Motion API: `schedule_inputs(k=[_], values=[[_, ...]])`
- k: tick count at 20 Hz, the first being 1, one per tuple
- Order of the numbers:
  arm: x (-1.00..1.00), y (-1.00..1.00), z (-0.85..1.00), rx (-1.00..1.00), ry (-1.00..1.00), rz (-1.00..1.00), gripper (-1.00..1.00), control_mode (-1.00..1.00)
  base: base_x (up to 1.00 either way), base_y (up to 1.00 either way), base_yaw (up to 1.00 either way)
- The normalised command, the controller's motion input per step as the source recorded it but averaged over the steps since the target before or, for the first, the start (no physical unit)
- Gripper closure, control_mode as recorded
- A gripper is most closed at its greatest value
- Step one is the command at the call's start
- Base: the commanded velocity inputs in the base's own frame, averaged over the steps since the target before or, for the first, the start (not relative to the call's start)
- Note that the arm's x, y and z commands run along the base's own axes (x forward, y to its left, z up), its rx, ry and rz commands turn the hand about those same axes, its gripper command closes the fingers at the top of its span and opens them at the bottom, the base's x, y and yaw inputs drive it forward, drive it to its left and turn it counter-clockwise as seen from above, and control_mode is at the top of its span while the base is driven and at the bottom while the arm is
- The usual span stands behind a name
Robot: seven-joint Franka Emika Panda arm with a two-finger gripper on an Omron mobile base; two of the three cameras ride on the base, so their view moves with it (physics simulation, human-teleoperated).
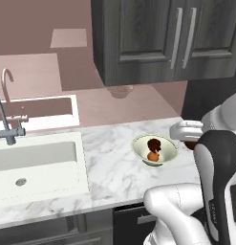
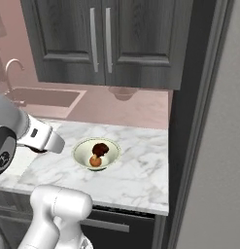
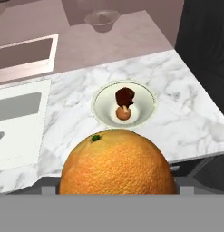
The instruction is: Take the tangerine, steak, and orange from the freezer and place them in the bowl on the counter.
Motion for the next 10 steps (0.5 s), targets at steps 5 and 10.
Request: schedule_inputs(k=[5,10], values=[[0.39,-0.04,-0.11,0.00,0.07,0.02,1.00,-1.00,0.21,-0.05,0.01],[0.90,-0.01,-0.41,0.00,0.17,0.01,1.00,-1.00,0.00,0.00,0.00]])
